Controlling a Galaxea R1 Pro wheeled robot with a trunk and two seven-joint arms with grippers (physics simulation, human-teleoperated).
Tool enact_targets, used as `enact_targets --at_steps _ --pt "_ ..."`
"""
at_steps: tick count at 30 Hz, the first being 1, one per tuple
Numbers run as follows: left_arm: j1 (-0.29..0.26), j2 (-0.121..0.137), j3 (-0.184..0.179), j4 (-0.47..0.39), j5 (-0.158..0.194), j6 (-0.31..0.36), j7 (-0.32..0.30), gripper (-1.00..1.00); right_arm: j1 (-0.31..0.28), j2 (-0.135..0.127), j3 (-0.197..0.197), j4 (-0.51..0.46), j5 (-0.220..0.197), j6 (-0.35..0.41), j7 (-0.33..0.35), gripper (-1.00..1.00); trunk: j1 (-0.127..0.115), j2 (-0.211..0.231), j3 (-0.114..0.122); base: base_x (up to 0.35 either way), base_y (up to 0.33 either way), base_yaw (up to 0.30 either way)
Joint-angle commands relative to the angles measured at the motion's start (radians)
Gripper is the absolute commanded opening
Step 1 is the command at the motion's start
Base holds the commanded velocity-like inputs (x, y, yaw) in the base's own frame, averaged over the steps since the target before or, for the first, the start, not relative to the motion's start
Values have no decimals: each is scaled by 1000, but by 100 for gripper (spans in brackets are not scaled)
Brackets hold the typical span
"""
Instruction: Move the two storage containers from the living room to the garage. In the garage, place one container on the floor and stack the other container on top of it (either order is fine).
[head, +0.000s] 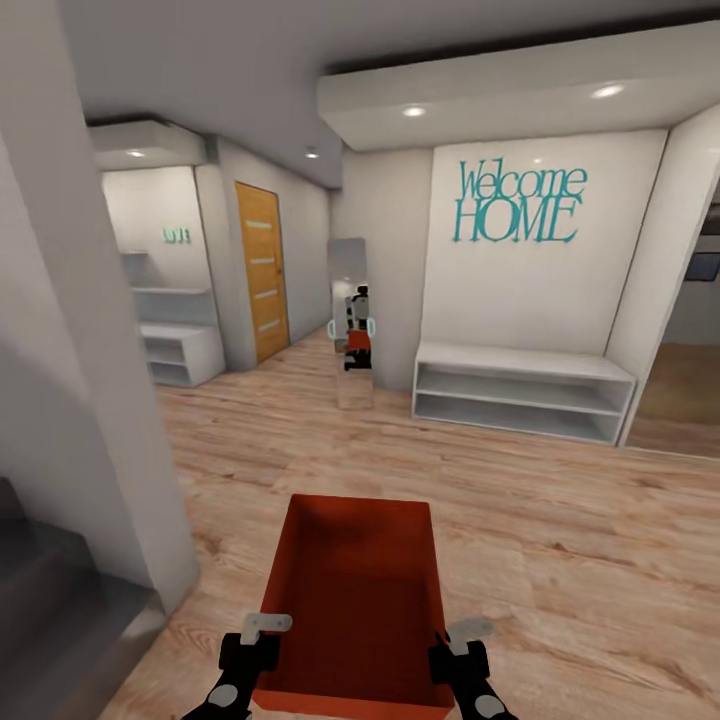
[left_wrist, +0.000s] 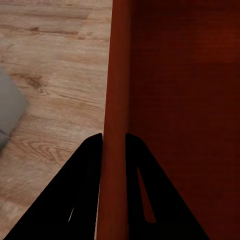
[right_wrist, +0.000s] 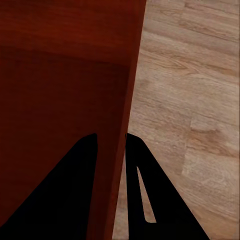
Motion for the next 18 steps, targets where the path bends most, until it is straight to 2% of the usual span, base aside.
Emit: enact_targets --at_steps 1,18 --pt "-1 -1 40 -9 39 0 7 -100 0 0 -14 1 5 0 -11 -100 1 -1 -1 339 0 38" --pt "-1 -1 40 -9 39 1 7 -100 0 1 -14 1 5 0 -11 -100 1 -1 2 339 0 4"
